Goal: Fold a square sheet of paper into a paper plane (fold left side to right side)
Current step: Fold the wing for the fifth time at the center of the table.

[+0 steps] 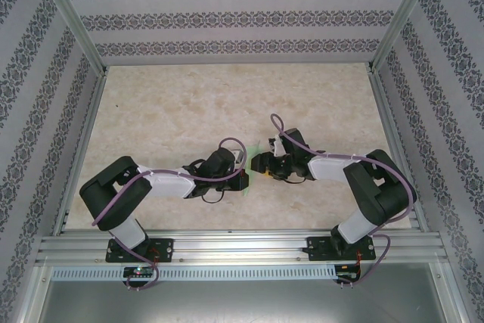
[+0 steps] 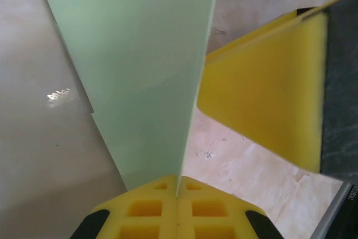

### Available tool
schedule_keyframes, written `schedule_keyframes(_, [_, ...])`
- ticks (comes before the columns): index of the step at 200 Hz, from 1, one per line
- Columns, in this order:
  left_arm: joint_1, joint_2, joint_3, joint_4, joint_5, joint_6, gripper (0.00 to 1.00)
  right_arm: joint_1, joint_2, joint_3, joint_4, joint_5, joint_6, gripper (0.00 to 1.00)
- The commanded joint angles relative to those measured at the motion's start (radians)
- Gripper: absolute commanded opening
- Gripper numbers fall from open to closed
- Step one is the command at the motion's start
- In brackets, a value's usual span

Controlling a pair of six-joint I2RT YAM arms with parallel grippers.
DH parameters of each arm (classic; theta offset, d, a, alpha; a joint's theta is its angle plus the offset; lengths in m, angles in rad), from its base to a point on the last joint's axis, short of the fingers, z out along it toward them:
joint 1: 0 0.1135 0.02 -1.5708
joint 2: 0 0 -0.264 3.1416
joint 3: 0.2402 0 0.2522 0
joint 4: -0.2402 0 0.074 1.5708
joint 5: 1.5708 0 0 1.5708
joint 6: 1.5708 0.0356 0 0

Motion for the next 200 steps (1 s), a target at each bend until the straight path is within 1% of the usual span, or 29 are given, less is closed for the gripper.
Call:
schedule_keyframes(1, [0.015, 0.019, -0.012, 0.067, 0.022, -0.035, 0.02, 0.015, 0.026, 0.027, 0.039, 0.030, 0.015, 0.59])
schedule_keyframes(33, [0.017, 0.049, -0.023, 0.107, 0.030, -0.062, 0.02, 0.018, 0.041, 0.035, 0.006, 0.047, 0.016, 0.58])
schedule_keyframes(53, [0.017, 0.077, -0.028, 0.145, 0.041, -0.086, 0.02, 0.022, 0.051, 0.042, -0.017, 0.057, 0.020, 0.55])
schedule_keyframes(89, [0.017, 0.114, -0.034, 0.199, 0.057, -0.113, 0.02, 0.025, 0.072, 0.054, -0.038, 0.069, 0.032, 0.47])
schedule_keyframes(130, [0.017, 0.120, -0.039, 0.215, 0.061, -0.120, 0.03, 0.030, 0.093, 0.069, -0.050, 0.082, 0.040, 0.44])
schedule_keyframes(156, [0.018, 0.119, -0.040, 0.221, 0.061, -0.123, 0.07, 0.029, 0.103, 0.074, -0.066, 0.095, 0.042, 0.43])
schedule_keyframes(176, [0.017, 0.114, -0.039, 0.224, 0.063, -0.123, 0.14, 0.029, 0.115, 0.074, -0.066, 0.094, 0.049, 0.42])
schedule_keyframes(200, [0.018, 0.101, -0.040, 0.222, 0.066, -0.120, 0.18, 0.030, 0.122, 0.074, -0.066, 0.096, 0.054, 0.41])
